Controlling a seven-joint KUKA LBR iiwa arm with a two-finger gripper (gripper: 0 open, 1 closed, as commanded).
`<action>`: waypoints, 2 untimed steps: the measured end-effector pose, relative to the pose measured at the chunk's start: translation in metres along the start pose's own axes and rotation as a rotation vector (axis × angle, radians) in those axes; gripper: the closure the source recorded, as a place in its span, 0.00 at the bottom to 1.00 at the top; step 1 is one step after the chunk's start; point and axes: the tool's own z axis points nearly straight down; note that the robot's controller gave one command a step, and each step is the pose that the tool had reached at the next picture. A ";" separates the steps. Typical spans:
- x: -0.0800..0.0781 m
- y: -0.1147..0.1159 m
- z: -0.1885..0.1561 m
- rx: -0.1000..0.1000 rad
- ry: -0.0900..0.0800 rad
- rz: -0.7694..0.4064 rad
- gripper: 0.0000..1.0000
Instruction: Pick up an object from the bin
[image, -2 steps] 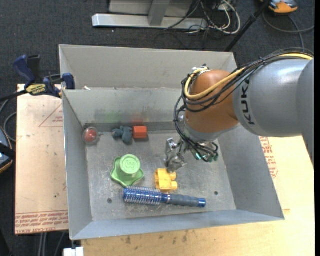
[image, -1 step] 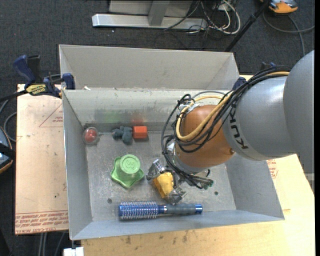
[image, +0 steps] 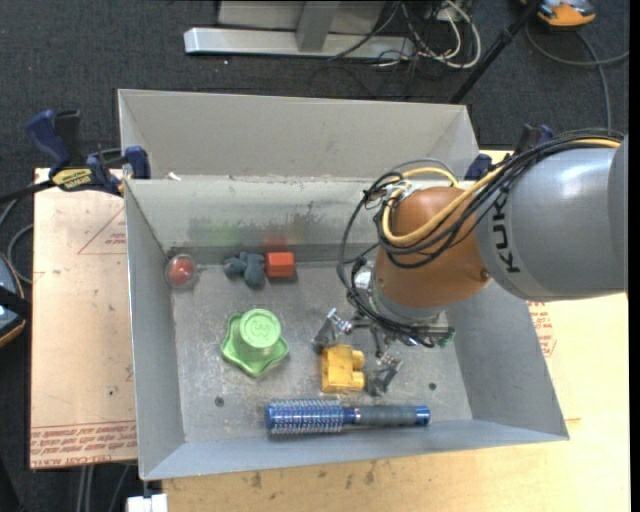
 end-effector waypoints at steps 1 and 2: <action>0.000 -0.001 -0.002 0.002 0.003 -0.001 1.00; -0.010 0.006 -0.130 0.003 0.005 -0.060 1.00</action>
Offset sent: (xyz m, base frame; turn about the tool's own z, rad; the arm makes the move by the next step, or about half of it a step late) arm 0.0000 0.0000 0.0000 0.0000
